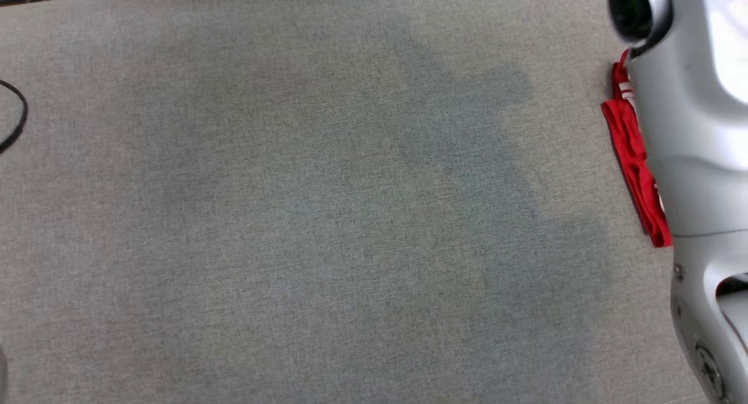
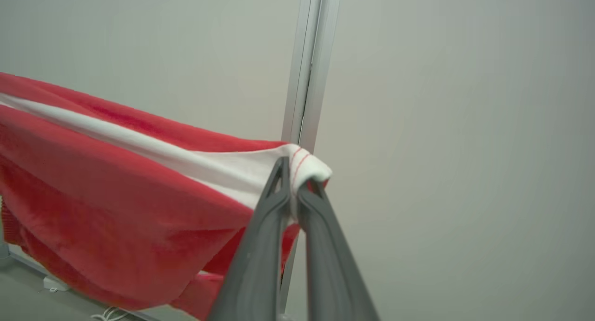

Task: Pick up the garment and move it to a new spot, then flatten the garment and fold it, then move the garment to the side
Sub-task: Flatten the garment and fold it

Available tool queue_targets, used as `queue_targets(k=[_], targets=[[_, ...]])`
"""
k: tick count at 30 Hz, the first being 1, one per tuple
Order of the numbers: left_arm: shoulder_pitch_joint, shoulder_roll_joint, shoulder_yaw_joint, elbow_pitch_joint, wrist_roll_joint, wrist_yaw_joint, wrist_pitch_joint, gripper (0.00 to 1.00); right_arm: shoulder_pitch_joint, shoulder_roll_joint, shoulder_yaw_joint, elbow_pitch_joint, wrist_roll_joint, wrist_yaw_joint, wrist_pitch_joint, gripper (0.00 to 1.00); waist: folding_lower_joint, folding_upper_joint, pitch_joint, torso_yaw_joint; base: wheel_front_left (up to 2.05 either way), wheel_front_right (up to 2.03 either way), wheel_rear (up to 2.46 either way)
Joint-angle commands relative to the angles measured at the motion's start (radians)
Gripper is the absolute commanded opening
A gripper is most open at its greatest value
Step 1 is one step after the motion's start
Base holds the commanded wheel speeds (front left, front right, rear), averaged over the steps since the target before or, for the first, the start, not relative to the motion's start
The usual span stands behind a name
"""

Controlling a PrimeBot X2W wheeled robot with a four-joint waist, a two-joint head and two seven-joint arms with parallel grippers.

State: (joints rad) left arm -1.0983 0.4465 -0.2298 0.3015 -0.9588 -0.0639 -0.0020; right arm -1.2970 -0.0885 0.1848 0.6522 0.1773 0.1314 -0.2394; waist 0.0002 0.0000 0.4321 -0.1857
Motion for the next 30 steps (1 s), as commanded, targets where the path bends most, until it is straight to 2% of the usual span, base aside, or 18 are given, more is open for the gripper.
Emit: queue_targets(k=[1,6,11,14,20,21,25,30], targets=[[0.024,0.001,0.005,0.013,0.001,-0.006,-0.010,0.00,0.023,-0.010,0.004,0.019,0.007,-0.001,-0.004,0.00,-0.0002,0.0000,0.002,0.002,0.00,0.00,0.00],[0.153,-0.035,-0.065,0.070,0.033,-0.050,-0.121,0.00,0.158,-0.036,0.096,0.109,0.057,-0.001,-0.006,0.00,-0.0002,0.0000,-0.006,0.024,0.00,0.00,0.00],[0.366,-0.077,-0.184,0.166,0.058,-0.066,-0.203,0.00,0.342,-0.083,0.199,0.164,0.155,-0.001,0.029,0.00,-0.0002,0.0000,-0.049,0.041,0.00,0.00,0.00],[0.466,-0.086,-0.278,0.190,0.059,-0.069,-0.209,0.00,0.454,-0.105,0.273,0.121,0.253,-0.001,0.084,0.00,-0.0002,0.0000,-0.088,0.055,0.00,0.00,0.00],[0.652,-0.054,-0.418,0.122,-0.045,-0.069,-0.184,0.00,0.676,-0.249,0.372,-0.082,0.382,-0.001,0.230,0.00,-0.0002,0.0000,-0.190,0.076,0.00,0.00,0.00],[0.715,-0.034,-0.441,0.076,-0.091,-0.069,-0.157,0.00,0.748,-0.301,0.360,-0.164,0.406,-0.001,0.295,0.00,-0.0002,0.0000,-0.219,0.083,0.00,0.00,0.00],[0.848,0.016,-0.453,-0.052,-0.190,-0.067,-0.087,0.00,0.924,-0.384,0.253,-0.318,0.392,-0.001,0.440,0.00,-0.0002,0.0000,-0.263,0.098,0.00,0.00,0.00],[0.998,0.096,-0.451,-0.283,-0.256,0.017,-0.029,0.00,1.166,-0.407,0.055,-0.562,0.337,-0.001,0.670,0.00,-0.0002,0.0000,-0.283,0.115,0.00,0.00,0.00]])
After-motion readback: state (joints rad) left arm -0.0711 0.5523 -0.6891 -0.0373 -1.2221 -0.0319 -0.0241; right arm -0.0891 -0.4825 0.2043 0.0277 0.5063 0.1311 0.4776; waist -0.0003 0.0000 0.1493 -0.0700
